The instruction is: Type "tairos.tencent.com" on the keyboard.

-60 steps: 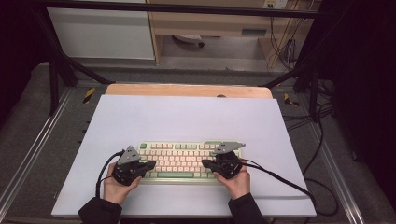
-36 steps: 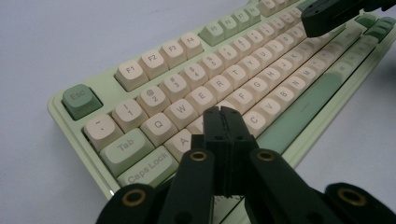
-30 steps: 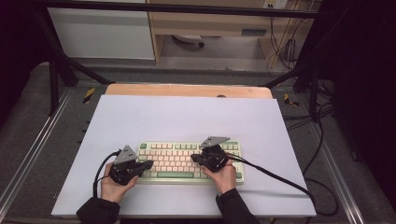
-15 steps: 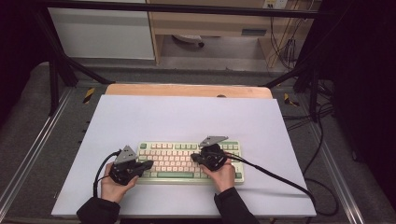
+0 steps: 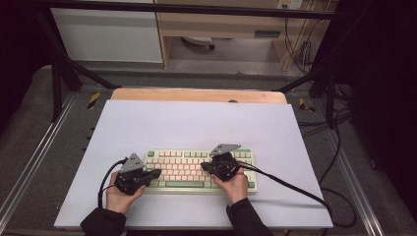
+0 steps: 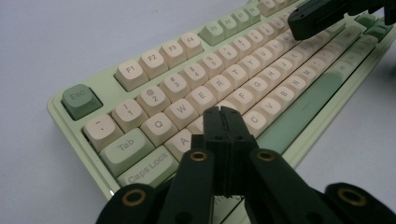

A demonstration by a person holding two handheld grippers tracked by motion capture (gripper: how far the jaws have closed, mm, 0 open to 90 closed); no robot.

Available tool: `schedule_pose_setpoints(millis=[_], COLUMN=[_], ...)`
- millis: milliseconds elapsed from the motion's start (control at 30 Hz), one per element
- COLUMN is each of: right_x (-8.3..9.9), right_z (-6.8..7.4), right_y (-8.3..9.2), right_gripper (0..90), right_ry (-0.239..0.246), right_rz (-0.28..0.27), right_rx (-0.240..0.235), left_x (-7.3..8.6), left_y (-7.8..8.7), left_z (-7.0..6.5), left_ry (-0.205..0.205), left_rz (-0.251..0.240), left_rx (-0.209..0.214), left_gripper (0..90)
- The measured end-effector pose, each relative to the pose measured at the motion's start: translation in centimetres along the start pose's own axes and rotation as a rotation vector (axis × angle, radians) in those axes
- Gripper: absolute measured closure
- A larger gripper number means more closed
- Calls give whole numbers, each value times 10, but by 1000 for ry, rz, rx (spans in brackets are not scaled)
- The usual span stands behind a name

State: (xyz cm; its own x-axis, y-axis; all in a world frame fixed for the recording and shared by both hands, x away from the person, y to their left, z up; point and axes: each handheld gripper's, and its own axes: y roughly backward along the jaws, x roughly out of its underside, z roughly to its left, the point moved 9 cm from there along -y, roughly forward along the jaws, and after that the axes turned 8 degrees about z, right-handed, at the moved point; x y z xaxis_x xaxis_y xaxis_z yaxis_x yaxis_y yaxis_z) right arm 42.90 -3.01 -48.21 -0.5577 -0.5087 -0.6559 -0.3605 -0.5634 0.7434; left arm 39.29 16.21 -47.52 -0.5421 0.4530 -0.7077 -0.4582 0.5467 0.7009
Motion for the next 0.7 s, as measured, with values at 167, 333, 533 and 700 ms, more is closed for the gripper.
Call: schedule_pose_setpoints(millis=[167, 333, 533, 700], right_x=[-1, -4, -5, -5], right_z=[3, 6, 12, 18], right_y=[8, 17, 22, 22], right_gripper=[900, 900, 900, 900], right_ry=[8, 16, 27, 35], right_rz=[-8, -22, -25, -24], right_rx=[0, -5, -10, -22], left_x=[0, -1, -1, -1], left_y=[0, 1, 1, 1], left_z=[0, 0, 0, 0], left_ry=[0, 1, 0, 0], left_rz=[-1, -2, -2, -2], left_rx=[0, 0, -1, -1], left_gripper=[900, 900, 900, 900])
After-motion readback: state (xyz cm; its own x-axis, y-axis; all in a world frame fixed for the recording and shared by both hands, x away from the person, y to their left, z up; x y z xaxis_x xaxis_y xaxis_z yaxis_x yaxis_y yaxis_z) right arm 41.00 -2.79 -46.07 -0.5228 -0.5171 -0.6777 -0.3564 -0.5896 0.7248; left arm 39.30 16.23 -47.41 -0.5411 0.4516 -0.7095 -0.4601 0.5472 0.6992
